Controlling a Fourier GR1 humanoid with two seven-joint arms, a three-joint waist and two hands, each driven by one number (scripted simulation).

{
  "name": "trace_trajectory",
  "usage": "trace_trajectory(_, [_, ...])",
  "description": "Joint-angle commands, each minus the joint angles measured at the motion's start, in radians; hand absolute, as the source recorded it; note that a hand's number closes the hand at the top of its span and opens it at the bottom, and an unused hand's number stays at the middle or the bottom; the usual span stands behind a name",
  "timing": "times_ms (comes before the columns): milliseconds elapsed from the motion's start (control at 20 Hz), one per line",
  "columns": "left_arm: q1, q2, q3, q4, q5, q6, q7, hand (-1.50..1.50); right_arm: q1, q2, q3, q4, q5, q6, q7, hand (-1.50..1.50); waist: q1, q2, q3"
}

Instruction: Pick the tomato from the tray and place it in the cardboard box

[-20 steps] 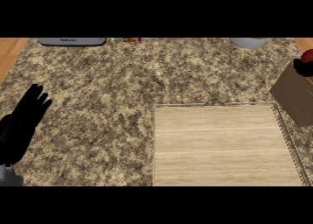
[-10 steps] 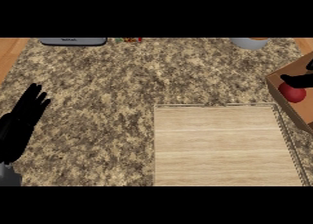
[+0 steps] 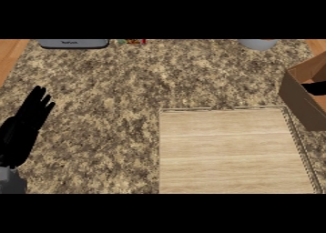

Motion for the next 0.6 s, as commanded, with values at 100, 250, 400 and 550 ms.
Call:
trace_trajectory(100, [0.014,0.000,-0.003,0.016,-0.014,-0.007,-0.024,0.00,-0.037,0.007,-0.162,-0.046,-0.187,-0.090,-0.030,-1.50,-0.002,-0.001,0.000])
trace_trajectory(250, [-0.030,0.028,0.028,-0.012,0.030,-0.006,0.042,0.00,0.013,0.000,-0.210,-0.082,-0.278,-0.059,-0.055,-1.50,-0.005,-0.003,-0.001])
trace_trajectory(400, [0.013,0.031,0.031,0.001,0.025,-0.028,0.012,0.00,0.075,-0.091,-0.276,-0.074,-0.360,0.008,-0.082,-1.50,-0.003,-0.002,-0.001])
trace_trajectory(550, [0.028,0.013,0.020,-0.013,0.011,-0.019,-0.005,0.00,0.116,-0.151,-0.332,-0.102,-0.452,0.103,-0.060,-1.50,-0.007,-0.003,-0.001])
